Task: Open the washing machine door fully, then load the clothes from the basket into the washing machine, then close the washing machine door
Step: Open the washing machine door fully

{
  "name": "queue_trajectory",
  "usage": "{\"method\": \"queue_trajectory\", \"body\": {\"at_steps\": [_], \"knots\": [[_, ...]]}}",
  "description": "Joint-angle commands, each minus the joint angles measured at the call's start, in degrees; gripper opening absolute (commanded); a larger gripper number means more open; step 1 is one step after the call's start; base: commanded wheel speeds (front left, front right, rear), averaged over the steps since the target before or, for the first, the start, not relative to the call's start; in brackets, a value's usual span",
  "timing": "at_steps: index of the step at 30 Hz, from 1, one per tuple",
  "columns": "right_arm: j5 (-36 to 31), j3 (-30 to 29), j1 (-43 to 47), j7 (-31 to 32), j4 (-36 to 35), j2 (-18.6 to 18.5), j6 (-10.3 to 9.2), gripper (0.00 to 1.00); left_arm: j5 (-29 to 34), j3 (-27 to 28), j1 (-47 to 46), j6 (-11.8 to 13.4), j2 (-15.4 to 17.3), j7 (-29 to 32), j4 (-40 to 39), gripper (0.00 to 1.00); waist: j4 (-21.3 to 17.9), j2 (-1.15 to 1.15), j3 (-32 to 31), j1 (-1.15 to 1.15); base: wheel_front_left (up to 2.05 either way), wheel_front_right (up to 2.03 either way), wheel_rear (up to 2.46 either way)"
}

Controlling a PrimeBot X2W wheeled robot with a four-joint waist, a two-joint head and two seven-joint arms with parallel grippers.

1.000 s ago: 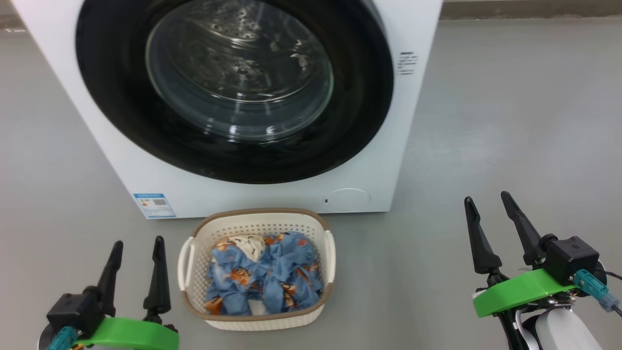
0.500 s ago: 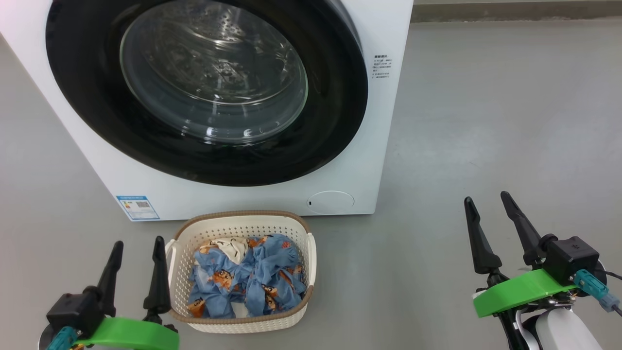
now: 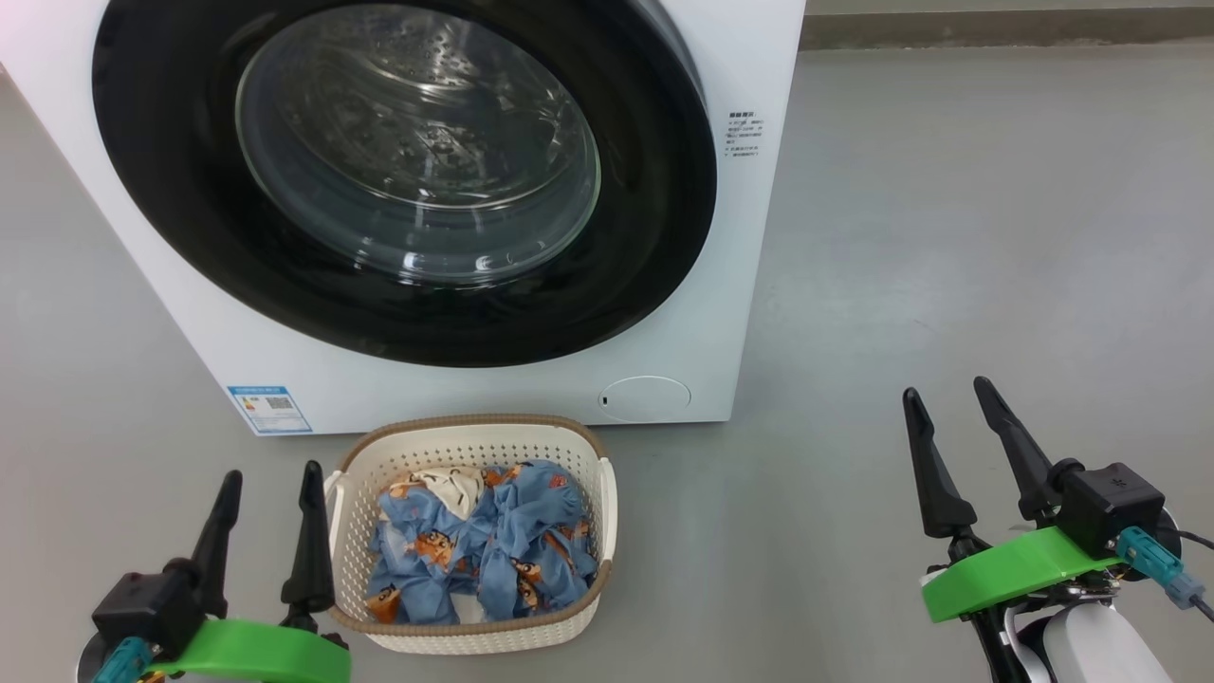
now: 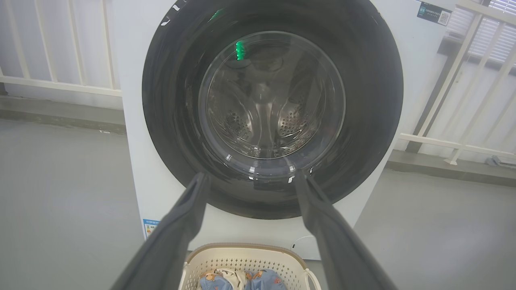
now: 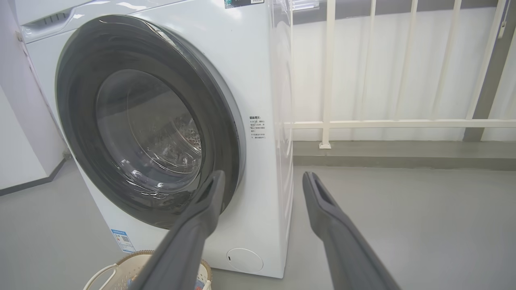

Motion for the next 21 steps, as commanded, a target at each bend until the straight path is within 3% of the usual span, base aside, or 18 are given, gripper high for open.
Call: {"method": "queue_trajectory", "body": {"at_steps": [1, 21], "knots": [[0.3, 1.7, -2.7, -0.7, -1.1, -0.8, 0.32, 1.0, 0.2, 1.6, -2.2, -0.2, 1.2, -0.6, -1.0, 1.0, 0.0, 0.0, 0.0, 0.0, 0.0, 0.0, 0.0], [0.6, 1.5, -2.6, -0.7, -0.7, -0.9, 0.32, 1.0, 0.5, 1.6, -2.1, -0.3, 1.0, -0.6, -1.0, 1.0, 0.1, 0.0, -0.1, 0.0, 0.0, 0.0, 0.0]]}}
